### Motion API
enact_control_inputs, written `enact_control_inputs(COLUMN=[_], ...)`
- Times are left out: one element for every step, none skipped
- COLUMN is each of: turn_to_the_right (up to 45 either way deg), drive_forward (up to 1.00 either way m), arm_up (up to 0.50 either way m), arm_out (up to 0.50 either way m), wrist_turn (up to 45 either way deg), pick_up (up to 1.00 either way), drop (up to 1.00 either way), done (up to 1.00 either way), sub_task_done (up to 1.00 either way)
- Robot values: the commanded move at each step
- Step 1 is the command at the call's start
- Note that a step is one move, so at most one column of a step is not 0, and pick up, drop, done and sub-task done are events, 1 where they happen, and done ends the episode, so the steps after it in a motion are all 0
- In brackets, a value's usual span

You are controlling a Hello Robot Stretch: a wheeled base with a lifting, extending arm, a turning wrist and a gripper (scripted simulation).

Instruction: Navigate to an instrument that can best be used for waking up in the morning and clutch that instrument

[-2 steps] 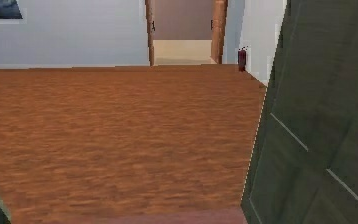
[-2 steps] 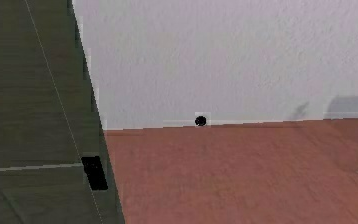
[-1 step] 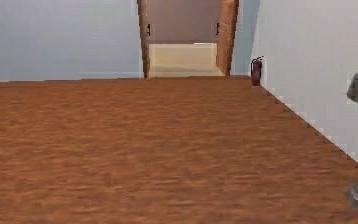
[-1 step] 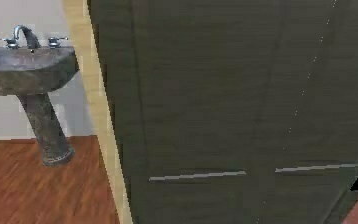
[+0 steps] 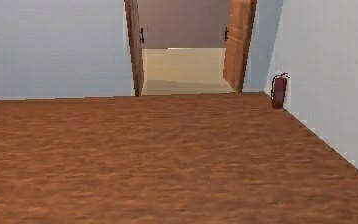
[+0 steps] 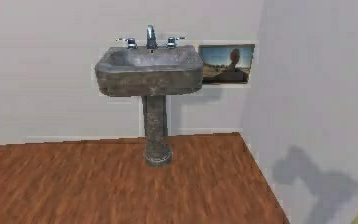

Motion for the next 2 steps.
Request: enact_control_inputs(turn_to_the_right=[0.0,0.0], drive_forward=[1.0,1.0], arm_up=[0.0,0.0], arm_out=[0.0,0.0], wrist_turn=[0.0,0.0], pick_up=[0.0,0.0], drop=[0.0,0.0], done=[0.0,0.0], sub_task_done=[0.0,0.0])
